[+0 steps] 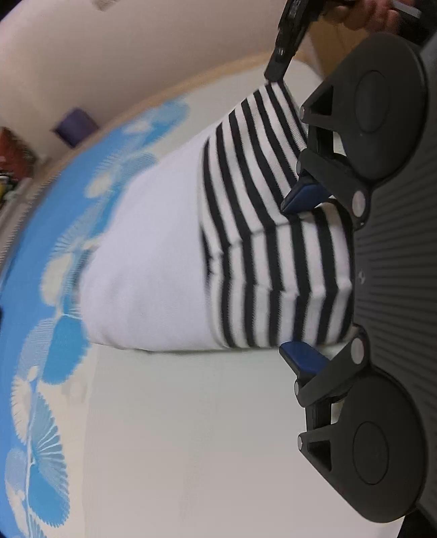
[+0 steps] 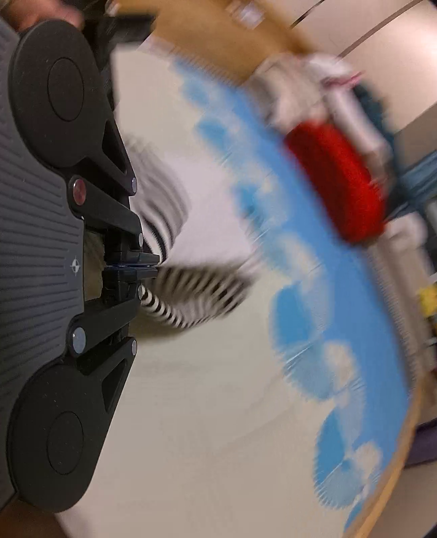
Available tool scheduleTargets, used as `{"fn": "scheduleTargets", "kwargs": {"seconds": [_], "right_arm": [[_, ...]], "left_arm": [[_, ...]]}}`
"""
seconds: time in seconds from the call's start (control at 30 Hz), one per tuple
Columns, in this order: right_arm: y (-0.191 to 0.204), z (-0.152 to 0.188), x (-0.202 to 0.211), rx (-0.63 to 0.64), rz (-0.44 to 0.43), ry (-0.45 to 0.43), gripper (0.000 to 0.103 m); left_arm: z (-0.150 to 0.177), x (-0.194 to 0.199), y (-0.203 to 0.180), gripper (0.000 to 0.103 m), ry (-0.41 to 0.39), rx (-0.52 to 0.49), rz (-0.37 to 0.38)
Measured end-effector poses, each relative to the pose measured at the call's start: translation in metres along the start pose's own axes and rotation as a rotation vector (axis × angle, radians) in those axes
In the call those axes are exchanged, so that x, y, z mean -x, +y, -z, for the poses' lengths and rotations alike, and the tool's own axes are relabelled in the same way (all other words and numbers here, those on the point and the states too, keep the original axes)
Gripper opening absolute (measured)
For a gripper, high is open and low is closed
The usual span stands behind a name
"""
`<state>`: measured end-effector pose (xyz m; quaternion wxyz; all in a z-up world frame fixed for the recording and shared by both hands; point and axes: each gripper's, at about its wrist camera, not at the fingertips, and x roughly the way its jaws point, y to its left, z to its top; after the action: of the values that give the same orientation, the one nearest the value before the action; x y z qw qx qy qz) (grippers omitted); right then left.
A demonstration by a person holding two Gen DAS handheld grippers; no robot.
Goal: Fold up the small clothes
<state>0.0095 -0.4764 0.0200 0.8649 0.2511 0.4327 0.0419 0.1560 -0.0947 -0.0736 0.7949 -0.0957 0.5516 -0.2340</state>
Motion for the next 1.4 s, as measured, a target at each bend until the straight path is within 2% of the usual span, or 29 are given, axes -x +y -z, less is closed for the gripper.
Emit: {"fn": "scheduleTargets", "kwargs": {"seconds": [0.1, 0.2, 0.33, 0.43, 0.47, 0.5, 0.53, 0.57, 0.63, 0.7, 0.8, 0.9, 0.93, 0.97, 1.0, 1.07, 1.13, 1.23, 1.27, 1.3, 1.33, 1.4], "right_arm": [[0.002, 0.013, -0.044, 0.092, 0.135, 0.18, 0.0], [0.016, 0.023, -0.075, 0.176, 0.184, 0.271, 0.0], [0.033, 0.025, -0.09, 0.224, 0.259, 0.275, 0.0], [0.036, 0.018, -0.082, 0.204, 0.281, 0.196, 0.002], [0.033, 0.014, -0.074, 0.186, 0.283, 0.153, 0.013], [0.032, 0.011, -0.067, 0.168, 0.282, 0.107, 0.035], [0.031, 0.007, -0.059, 0.148, 0.285, 0.052, 0.05], [0.03, 0.004, -0.05, 0.134, 0.29, -0.012, 0.069], [0.03, -0.003, -0.043, 0.133, 0.267, -0.098, 0.072], [0.03, -0.006, -0.047, 0.115, 0.222, -0.092, 0.073], [0.03, -0.006, -0.068, 0.072, 0.184, 0.002, 0.074], [0.031, -0.002, -0.1, 0.063, 0.222, 0.132, 0.075], [0.03, 0.0, -0.107, 0.059, 0.238, 0.162, 0.077], [0.032, 0.002, -0.114, 0.054, 0.258, 0.176, 0.083], [0.031, 0.003, -0.117, 0.046, 0.274, 0.187, 0.089], [0.024, 0.002, -0.121, 0.015, 0.288, 0.206, 0.089], [0.022, 0.002, -0.121, -0.001, 0.305, 0.21, 0.085], [0.022, -0.004, -0.128, -0.014, 0.28, 0.215, 0.059], [0.026, -0.006, -0.129, -0.005, 0.269, 0.211, 0.043], [0.032, -0.006, -0.13, 0.01, 0.255, 0.206, 0.027], [0.037, -0.005, -0.131, 0.028, 0.244, 0.202, 0.02], [0.051, -0.002, -0.134, 0.086, 0.269, 0.191, 0.013]], "left_arm": [[0.01, -0.019, 0.002, 0.087, 0.092, -0.037, -0.051], [0.017, -0.029, 0.002, 0.087, 0.128, -0.069, -0.09], [0.014, -0.02, 0.0, 0.086, 0.14, -0.077, -0.08], [0.001, -0.001, 0.0, 0.086, 0.161, -0.065, -0.068], [-0.008, 0.005, 0.002, 0.086, 0.17, -0.063, -0.076], [-0.016, 0.012, 0.002, 0.086, 0.167, -0.061, -0.087], [-0.026, 0.019, 0.002, 0.086, 0.153, -0.058, -0.096], [-0.039, 0.027, 0.003, 0.086, 0.132, -0.051, -0.102], [-0.063, 0.036, 0.005, 0.088, 0.077, -0.037, -0.114], [-0.087, 0.037, 0.011, 0.094, 0.015, -0.016, -0.122], [-0.113, 0.014, 0.023, 0.097, -0.021, 0.077, -0.073], [-0.11, -0.018, 0.05, 0.097, -0.011, 0.208, 0.007], [-0.103, -0.03, 0.058, 0.097, 0.005, 0.245, 0.017], [-0.101, -0.042, 0.061, 0.097, 0.045, 0.287, 0.006], [-0.1, -0.048, 0.058, 0.097, 0.051, 0.304, 0.015], [-0.106, -0.054, 0.045, 0.097, 0.023, 0.214, 0.071], [-0.106, -0.062, 0.035, 0.097, 0.027, 0.157, 0.076], [-0.107, -0.07, 0.037, 0.096, 0.051, 0.168, 0.088], [-0.108, -0.073, 0.039, 0.093, 0.057, 0.185, 0.091], [-0.11, -0.073, 0.042, 0.086, 0.061, 0.19, 0.085], [-0.111, -0.071, 0.04, 0.08, 0.059, 0.177, 0.07], [-0.112, -0.063, 0.034, 0.058, 0.041, 0.13, 0.058]]}}
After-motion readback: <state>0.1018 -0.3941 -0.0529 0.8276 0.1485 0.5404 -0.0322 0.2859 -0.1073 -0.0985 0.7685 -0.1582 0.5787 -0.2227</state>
